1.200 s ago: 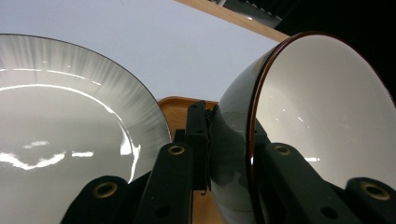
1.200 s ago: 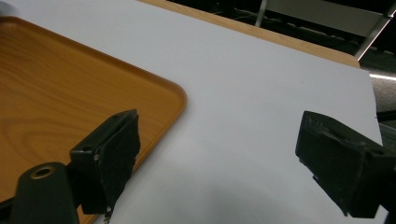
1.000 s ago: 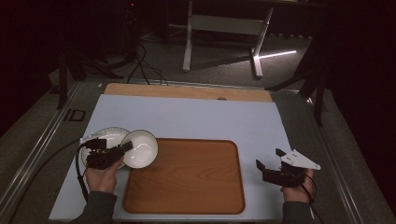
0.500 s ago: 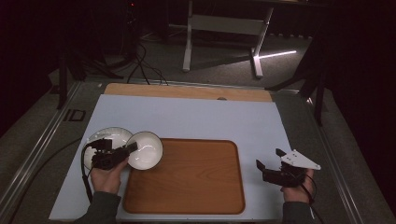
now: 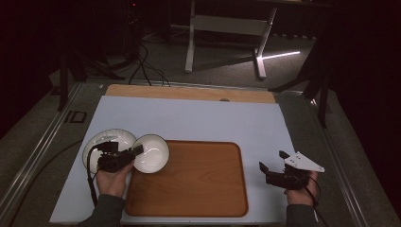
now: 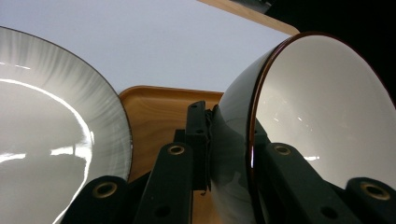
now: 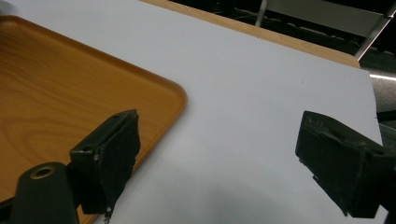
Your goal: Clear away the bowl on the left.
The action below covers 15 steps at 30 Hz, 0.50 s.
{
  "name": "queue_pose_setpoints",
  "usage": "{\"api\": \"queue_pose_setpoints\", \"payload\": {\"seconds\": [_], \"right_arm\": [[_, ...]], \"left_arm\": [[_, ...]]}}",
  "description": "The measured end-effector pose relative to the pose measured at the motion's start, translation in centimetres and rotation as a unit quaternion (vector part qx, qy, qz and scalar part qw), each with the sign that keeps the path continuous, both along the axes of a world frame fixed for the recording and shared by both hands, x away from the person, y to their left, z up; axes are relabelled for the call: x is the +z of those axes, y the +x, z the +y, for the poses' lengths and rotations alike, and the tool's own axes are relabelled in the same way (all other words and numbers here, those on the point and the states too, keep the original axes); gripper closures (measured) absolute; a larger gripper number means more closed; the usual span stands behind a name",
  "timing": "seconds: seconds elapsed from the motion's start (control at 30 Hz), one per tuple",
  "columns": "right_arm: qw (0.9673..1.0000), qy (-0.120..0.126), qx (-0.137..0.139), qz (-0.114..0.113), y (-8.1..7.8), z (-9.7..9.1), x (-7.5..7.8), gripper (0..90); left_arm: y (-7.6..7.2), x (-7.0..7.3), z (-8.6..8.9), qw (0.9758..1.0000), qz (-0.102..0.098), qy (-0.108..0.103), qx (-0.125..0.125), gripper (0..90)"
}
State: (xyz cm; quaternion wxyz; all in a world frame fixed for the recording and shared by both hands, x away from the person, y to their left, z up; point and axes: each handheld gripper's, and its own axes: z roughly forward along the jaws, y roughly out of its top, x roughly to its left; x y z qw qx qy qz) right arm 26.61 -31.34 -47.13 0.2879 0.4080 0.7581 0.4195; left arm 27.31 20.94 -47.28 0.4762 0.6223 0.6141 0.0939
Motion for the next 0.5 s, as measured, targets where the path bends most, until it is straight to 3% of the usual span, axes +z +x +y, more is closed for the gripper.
{"api": "queue_pose_setpoints", "payload": {"seconds": [0.5], "right_arm": [[1.0000, -0.001, 0.000, 0.001, 0.02, 0.04, -0.03, 13.3]], "left_arm": [[0.22, -0.29, -0.96, 0.9999, 0.000, 0.001, -0.014, 80.2]]}}
